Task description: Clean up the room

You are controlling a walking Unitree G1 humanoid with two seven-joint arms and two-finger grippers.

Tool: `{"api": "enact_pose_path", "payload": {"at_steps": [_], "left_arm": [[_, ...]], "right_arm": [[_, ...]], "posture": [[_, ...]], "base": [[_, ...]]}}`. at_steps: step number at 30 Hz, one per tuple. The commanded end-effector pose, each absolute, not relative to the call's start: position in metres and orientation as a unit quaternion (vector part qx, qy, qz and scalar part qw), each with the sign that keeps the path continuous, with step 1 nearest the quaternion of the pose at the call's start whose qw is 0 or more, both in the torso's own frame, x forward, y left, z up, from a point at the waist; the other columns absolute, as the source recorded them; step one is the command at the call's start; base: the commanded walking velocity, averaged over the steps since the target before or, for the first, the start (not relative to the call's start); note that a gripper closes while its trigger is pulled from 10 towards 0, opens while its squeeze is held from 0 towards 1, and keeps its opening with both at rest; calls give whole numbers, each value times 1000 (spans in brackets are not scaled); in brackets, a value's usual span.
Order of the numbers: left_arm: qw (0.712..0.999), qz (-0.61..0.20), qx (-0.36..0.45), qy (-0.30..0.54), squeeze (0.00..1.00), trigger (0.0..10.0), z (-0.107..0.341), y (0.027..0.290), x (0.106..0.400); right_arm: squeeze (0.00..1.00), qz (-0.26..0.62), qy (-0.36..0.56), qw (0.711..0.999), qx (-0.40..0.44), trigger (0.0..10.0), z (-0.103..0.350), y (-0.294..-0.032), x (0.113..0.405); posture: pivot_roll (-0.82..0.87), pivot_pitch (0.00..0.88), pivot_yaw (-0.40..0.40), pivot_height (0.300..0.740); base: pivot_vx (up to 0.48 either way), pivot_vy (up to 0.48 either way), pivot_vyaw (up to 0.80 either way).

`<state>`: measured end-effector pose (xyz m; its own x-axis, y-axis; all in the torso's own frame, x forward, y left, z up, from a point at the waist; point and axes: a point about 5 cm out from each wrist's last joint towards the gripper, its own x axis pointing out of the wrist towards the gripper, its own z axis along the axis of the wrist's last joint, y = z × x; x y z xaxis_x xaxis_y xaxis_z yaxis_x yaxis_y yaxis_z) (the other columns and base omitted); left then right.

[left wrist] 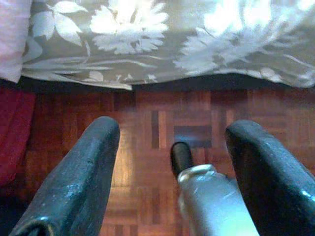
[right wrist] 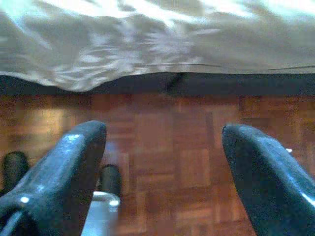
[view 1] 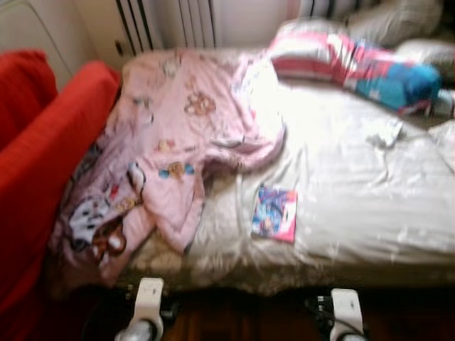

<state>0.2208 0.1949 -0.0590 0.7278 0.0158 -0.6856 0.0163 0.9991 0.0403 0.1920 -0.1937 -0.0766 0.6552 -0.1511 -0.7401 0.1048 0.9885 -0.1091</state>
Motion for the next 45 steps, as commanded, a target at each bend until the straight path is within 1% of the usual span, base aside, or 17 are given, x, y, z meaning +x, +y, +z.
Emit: {"api": "enact_pose_path", "payload": {"at_steps": [1,15,20,25,35,45], "left_arm": [[923,1,31,384,0,10000,-64,199,213],[922,4,29,386,0,10000,-64,200,211],[923,7,28,384,0,10000,-64,200,212],[923,6,27,383,0,10000,-64,199,212],[924,6,24,382,0,10000,-64,199,213],[924,5,24,382,0,10000,-64,199,212]], "right_arm": [[0,-67,420,905,-24,10000,-80,-190,187],[0,-65,400,914,-18,10000,-75,-190,195],[0,-55,384,922,-22,10000,-69,-186,206],[0,-53,378,924,-19,10000,-67,-185,210],[0,-46,382,923,-26,10000,-68,-185,209],[0,-51,381,923,-13,10000,-69,-184,207]], "posture": [[-35,146,39,740],[-37,164,41,740],[-38,167,39,740],[-39,166,38,740],[-39,169,37,740],[-41,167,38,740]], "base": [[337,0,0],[334,0,0],[0,0,0],[0,0,0],[0,0,0],[0,0,0]]}}
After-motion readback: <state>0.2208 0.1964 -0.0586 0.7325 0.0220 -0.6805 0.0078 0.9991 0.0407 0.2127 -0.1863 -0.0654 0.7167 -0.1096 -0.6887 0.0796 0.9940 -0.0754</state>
